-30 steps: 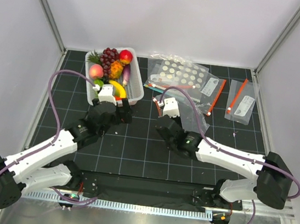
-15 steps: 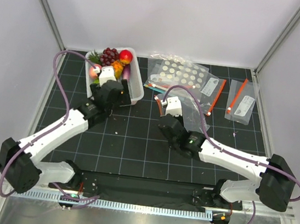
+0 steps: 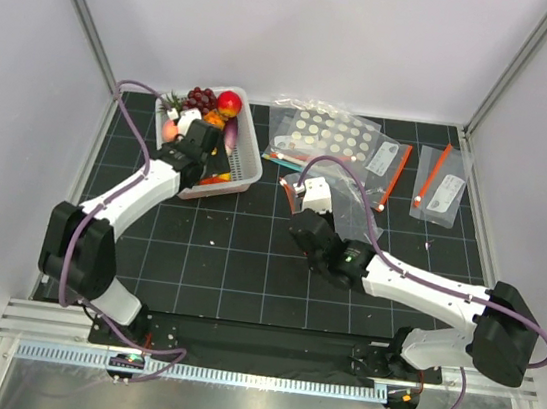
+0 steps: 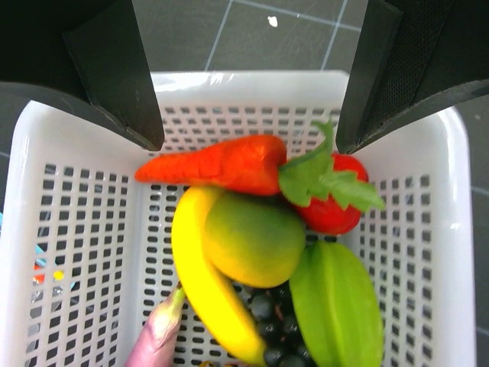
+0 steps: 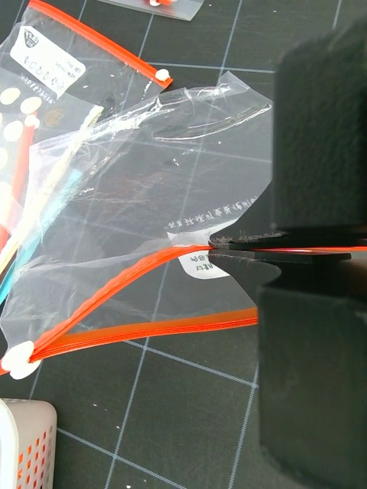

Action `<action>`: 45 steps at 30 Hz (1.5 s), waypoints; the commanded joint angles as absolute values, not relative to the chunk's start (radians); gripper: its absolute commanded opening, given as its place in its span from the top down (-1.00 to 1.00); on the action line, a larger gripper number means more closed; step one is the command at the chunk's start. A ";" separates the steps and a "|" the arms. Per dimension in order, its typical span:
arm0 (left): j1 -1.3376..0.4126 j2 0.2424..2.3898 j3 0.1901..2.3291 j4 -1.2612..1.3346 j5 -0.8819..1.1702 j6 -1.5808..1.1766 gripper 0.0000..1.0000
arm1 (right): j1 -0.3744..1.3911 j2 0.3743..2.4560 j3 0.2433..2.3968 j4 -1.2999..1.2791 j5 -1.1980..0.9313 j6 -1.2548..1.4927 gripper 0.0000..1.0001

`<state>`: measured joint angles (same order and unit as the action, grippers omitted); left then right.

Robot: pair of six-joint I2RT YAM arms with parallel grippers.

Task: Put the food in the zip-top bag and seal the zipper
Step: Pick up the zipper food storage bag at the center of the board, then pick up the fake vegetable from the bin.

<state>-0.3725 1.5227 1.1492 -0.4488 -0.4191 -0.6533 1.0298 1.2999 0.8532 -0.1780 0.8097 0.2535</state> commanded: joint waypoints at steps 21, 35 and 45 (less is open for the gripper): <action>-0.307 1.844 1.358 -0.558 -0.199 -0.640 -0.86 | 1.022 1.302 0.859 -0.124 0.810 0.279 0.98; -0.299 1.605 1.187 -0.374 -0.135 -0.664 0.57 | 1.020 1.305 0.859 -0.126 0.810 0.281 0.98; -0.339 1.444 1.098 -0.324 -0.224 -0.653 0.85 | 1.020 1.275 0.844 -0.115 0.813 0.279 0.98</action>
